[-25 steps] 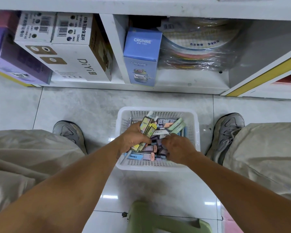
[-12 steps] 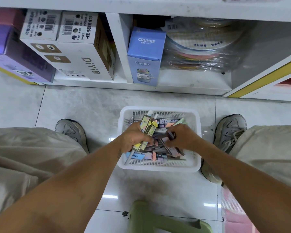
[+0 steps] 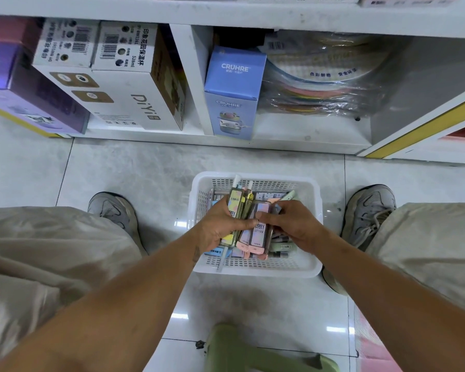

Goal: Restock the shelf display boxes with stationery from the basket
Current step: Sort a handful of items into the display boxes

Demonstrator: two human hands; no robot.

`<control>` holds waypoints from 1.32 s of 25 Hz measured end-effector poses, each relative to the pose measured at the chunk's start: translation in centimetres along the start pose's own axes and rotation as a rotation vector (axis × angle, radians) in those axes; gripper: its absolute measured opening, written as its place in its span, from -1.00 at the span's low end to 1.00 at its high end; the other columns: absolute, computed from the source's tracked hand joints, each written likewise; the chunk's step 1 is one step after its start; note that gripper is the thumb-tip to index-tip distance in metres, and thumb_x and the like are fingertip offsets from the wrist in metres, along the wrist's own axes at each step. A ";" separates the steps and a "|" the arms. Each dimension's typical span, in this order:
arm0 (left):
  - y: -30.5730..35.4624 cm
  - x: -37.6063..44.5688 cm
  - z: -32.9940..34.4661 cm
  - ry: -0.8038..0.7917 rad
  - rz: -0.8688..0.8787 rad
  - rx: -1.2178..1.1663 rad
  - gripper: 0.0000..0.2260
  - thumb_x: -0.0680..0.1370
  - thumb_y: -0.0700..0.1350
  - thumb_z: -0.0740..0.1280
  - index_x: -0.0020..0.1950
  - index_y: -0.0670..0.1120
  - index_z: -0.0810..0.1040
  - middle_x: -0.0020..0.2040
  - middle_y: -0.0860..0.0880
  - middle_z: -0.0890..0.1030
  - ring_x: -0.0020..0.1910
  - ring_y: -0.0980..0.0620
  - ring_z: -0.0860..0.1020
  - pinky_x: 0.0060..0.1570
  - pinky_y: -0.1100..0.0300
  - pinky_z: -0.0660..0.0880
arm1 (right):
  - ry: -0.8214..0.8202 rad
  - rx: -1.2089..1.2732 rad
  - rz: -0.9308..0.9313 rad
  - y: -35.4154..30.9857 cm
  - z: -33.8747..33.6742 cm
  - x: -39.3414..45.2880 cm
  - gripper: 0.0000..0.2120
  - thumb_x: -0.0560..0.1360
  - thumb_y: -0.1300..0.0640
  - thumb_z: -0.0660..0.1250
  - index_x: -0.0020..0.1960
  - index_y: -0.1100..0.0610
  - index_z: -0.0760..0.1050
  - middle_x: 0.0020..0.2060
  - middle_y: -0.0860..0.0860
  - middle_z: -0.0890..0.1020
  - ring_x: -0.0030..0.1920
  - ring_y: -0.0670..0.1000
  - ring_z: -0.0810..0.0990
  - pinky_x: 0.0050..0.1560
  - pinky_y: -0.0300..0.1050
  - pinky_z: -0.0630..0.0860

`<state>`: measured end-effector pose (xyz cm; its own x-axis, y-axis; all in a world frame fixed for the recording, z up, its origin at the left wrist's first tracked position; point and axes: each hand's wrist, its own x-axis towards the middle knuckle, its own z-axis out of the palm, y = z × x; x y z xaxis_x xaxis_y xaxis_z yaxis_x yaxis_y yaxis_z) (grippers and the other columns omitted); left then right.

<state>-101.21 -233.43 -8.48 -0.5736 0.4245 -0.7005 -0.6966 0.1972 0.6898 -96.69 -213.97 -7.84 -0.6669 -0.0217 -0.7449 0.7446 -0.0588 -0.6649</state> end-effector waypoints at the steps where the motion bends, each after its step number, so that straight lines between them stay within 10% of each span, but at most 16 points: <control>1: -0.1 0.0 0.0 -0.005 -0.005 -0.017 -0.48 0.33 -0.30 0.60 0.24 -0.08 0.54 0.07 -0.08 0.71 0.09 -0.03 0.67 0.10 0.00 0.60 | 0.003 -0.031 -0.005 0.0 0.1 0.0 -0.69 0.40 0.14 0.58 0.04 0.30 0.65 -0.08 0.17 0.74 -0.04 0.18 0.73 -0.02 0.06 0.67; 14: 0.3 0.3 0.2 -0.029 -0.057 -0.031 -0.55 0.31 -0.30 0.60 0.15 -0.07 0.63 0.03 -0.10 0.72 0.04 -0.06 0.69 0.00 0.00 0.63 | -0.100 0.123 0.033 -0.3 0.2 -0.2 -0.68 0.49 0.22 0.48 0.18 0.35 0.58 0.05 0.24 0.70 0.08 0.21 0.69 0.19 0.11 0.60; 18: 0.7 0.2 -0.7 0.022 -0.090 -0.043 -0.59 0.30 -0.35 0.56 0.11 -0.11 0.64 0.02 -0.16 0.71 0.02 -0.16 0.69 0.03 -0.19 0.61 | -0.091 0.178 0.037 -0.6 -1.0 -0.2 -0.75 0.49 0.30 0.45 0.13 0.39 0.59 -0.06 0.22 0.70 -0.15 0.04 0.68 -0.07 -0.16 0.63; 23: 1.7 -0.7 -0.9 0.000 -0.109 -0.049 -0.65 0.33 -0.35 0.53 0.06 -0.08 0.65 0.01 -0.16 0.71 -0.02 -0.15 0.70 -0.10 -0.09 0.65 | 0.108 -0.354 -0.030 -2.2 -1.5 -0.3 -0.73 0.56 0.06 0.43 -0.11 0.29 0.58 -0.35 0.09 0.61 -0.42 -0.06 0.55 -0.46 -0.30 0.45; 33: 14.2 -8.5 1.2 -0.181 0.098 0.145 -0.61 0.39 -0.45 0.45 0.14 -0.15 0.60 0.06 -0.22 0.68 0.00 -0.16 0.67 -0.09 0.03 0.63 | -0.090 -0.442 -0.197 -13.5 -2.2 -7.5 -0.77 0.59 0.24 0.36 0.23 0.08 0.50 -0.12 0.20 0.71 -0.09 0.19 0.72 -0.05 0.09 0.69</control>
<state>-105.67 -233.13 7.44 -0.5397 0.5963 -0.5943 -0.5653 0.2664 0.7807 -101.69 -210.80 6.64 -0.7815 -0.1399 -0.6080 0.5324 0.3585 -0.7668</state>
